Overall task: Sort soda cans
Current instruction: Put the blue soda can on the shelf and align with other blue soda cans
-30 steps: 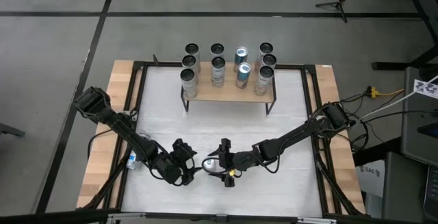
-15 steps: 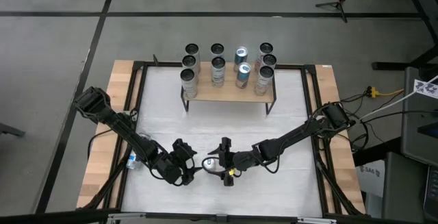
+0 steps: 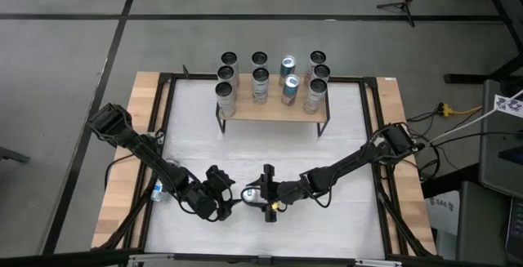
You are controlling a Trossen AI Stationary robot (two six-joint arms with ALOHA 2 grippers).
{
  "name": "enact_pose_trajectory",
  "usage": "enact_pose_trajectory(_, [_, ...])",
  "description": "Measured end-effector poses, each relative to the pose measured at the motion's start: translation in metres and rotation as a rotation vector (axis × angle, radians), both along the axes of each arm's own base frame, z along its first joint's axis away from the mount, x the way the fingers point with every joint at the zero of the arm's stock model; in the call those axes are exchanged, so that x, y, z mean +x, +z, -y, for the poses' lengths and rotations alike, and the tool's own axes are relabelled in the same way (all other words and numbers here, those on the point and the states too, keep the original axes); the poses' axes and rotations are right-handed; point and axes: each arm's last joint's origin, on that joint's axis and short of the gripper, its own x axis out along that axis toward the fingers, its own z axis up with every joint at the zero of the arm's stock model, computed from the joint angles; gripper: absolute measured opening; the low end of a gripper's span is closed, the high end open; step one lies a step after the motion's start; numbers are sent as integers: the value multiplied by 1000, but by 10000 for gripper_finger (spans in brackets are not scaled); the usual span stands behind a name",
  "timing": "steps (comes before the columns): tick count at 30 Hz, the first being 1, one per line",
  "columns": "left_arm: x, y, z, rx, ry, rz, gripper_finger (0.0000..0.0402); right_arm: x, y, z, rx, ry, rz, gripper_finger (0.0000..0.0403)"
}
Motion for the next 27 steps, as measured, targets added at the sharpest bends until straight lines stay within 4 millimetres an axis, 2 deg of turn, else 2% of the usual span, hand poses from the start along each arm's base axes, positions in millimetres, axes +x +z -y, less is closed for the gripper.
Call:
enact_pose_trajectory(5, [0,0,0,0,0,0,334,0,1,0,1,1,1,227])
enact_pose_trajectory(11, [0,0,0,0,0,0,334,-8,18,2,9,38,-20,230])
enact_pose_trajectory(18, [0,0,0,1,1,1,334,-27,66,16,4,46,-1,228])
enact_pose_trajectory(22, [0,0,0,6,7,6,334,-41,101,37,23,41,30,230])
enact_pose_trajectory(27, [0,0,-1,18,18,13,334,-62,137,73,44,9,40,231])
